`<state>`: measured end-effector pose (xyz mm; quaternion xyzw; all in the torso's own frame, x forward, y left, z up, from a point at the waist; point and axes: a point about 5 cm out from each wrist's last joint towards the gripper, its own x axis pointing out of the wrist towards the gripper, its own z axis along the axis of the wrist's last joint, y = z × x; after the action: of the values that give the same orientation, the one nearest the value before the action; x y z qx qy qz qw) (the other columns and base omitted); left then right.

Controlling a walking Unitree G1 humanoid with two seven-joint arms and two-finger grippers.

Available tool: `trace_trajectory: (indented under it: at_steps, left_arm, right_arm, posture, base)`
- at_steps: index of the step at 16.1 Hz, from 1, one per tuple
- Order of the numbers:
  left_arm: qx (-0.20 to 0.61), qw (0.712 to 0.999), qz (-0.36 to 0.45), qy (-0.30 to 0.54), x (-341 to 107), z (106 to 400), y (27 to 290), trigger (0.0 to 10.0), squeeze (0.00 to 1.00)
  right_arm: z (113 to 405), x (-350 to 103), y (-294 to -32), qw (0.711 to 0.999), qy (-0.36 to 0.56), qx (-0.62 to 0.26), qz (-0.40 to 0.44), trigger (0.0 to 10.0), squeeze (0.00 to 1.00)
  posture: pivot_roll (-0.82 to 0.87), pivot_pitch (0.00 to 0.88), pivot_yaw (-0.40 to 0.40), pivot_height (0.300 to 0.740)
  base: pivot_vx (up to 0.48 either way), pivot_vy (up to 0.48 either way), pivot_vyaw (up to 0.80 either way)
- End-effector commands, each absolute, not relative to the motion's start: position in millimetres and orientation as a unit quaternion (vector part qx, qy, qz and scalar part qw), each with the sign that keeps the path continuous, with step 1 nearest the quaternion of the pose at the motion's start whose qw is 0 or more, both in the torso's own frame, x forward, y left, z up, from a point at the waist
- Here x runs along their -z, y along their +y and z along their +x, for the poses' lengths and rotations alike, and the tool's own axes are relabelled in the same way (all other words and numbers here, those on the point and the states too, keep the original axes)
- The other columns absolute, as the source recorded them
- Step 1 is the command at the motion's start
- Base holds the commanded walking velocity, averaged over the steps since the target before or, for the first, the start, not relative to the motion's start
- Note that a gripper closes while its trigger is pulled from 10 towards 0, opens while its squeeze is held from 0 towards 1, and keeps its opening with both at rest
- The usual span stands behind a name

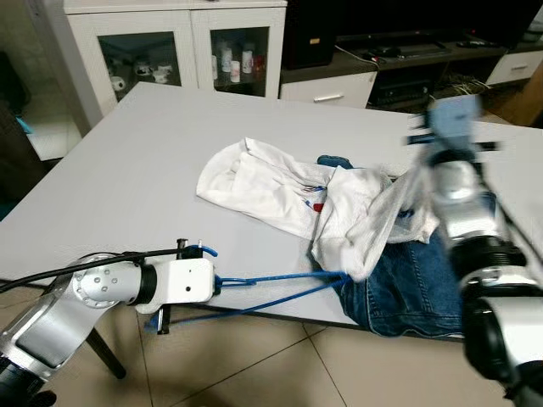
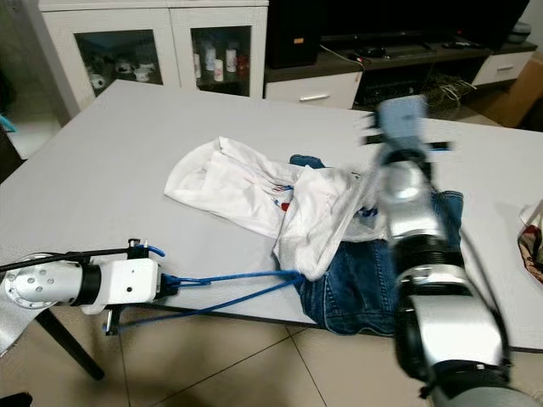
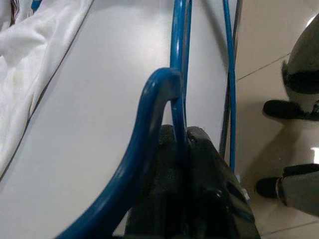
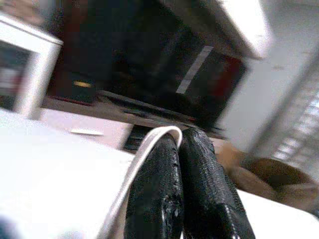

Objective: Hang hanger

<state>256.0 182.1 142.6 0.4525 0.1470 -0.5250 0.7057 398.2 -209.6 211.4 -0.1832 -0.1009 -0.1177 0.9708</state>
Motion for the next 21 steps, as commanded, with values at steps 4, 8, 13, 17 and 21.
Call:
trace_trajectory:
  at_steps: [4,8,13,17,21]
  left_arm:
    - [0.441,0.745,0.48,0.145,-151,279,182,10.0,0.0]
    - [0.397,0.77,0.467,0.177,-143,287,180,10.0,0.0]
    - [0.39,0.765,0.462,0.221,-128,284,183,10.0,0.0]
    - [0.377,0.775,0.445,0.242,-120,283,184,10.0,0.0]
    - [0.405,0.769,0.437,0.23,-118,277,171,10.0,0.0]
  right_arm:
    - [403,-237,-158,0.978,-0.15,-0.049,-0.133,0.0,0.0]
    - [402,-272,-127,0.972,-0.187,-0.135,-0.045,0.0,0.0]
    - [411,-295,-148,0.973,-0.174,-0.085,0.124,0.0,0.0]
    - [412,-310,-171,0.96,-0.177,-0.063,0.207,0.0,0.0]
    - [414,-306,-169,0.966,-0.165,-0.058,0.192,0.0,0.0]
  posture:
    - [0.12,0.044,-0.07,0.74]
    - [0.13,0.041,-0.067,0.74]
    - [0.14,0.038,-0.068,0.74]
    - [0.14,0.034,-0.06,0.74]
    - [0.14,0.035,-0.057,0.74]
  base:
    - [0.0,0.0,0.0]
    - [0.0,0.0,0.0]
    - [0.0,0.0,0.0]
    - [0.0,0.0,0.0]
    - [0.0,0.0,0.0]
